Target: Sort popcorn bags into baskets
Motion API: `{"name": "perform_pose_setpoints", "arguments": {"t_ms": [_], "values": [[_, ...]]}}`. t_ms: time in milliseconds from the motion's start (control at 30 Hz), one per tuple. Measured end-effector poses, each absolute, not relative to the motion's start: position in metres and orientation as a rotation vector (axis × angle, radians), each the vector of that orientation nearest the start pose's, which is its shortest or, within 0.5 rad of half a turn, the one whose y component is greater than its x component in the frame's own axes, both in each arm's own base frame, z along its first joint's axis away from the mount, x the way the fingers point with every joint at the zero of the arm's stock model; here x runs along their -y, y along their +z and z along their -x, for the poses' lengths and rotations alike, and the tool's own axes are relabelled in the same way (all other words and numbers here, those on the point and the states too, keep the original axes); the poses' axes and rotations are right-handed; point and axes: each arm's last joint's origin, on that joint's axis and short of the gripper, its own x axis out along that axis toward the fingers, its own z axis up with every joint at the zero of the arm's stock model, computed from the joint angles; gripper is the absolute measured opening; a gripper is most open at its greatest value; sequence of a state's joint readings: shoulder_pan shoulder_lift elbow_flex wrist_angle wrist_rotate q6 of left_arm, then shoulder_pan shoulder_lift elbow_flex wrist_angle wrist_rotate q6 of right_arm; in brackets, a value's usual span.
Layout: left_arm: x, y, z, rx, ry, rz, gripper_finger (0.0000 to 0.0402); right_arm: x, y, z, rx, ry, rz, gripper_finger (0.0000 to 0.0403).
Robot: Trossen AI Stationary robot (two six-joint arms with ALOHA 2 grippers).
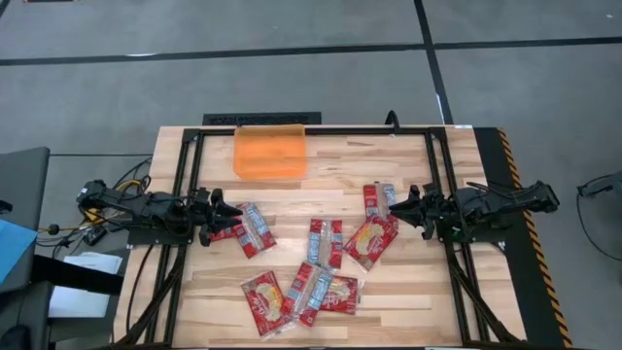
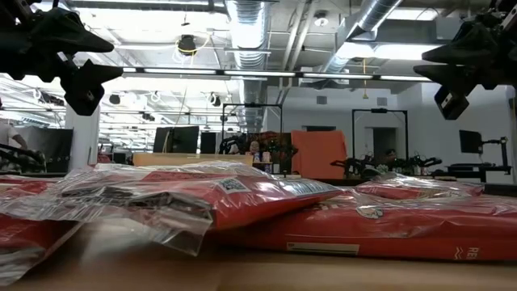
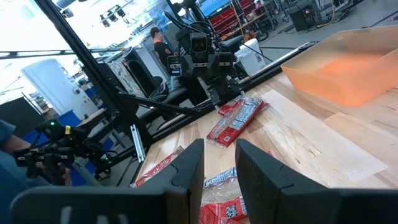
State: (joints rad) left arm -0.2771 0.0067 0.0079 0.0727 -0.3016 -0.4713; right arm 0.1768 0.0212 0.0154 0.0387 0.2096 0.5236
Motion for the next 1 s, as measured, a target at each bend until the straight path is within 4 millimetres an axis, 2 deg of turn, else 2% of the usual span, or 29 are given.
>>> {"name": "perform_pose_setpoints", "arguments": {"t_ms": [200,300,433,700,833,1000], "values": [[0.017,0.173,-0.095,0.091,0.05,0.501,0.0167,-0.011,0.171,-0.097,0.044,-0.027,-0.518,0.0118],[0.013,0.174,-0.094,0.125,0.158,0.546,0.0167,-0.011,0.173,-0.097,0.062,-0.02,-0.606,0.0118],[0.012,0.174,-0.094,0.142,0.191,0.613,0.0167,-0.011,0.176,-0.097,0.105,-0.007,-0.718,0.0118],[0.007,0.174,-0.092,0.213,0.356,0.722,0.0167,-0.004,0.177,-0.096,0.182,-0.161,-0.821,0.0118],[0.004,0.174,-0.091,0.279,0.462,0.813,0.0167,-0.003,0.177,-0.096,0.198,-0.177,-0.898,0.0118],[0.002,0.174,-0.089,0.333,0.551,0.838,0.0167,-0.001,0.177,-0.096,0.213,-0.213,-0.918,0.0118]]}}
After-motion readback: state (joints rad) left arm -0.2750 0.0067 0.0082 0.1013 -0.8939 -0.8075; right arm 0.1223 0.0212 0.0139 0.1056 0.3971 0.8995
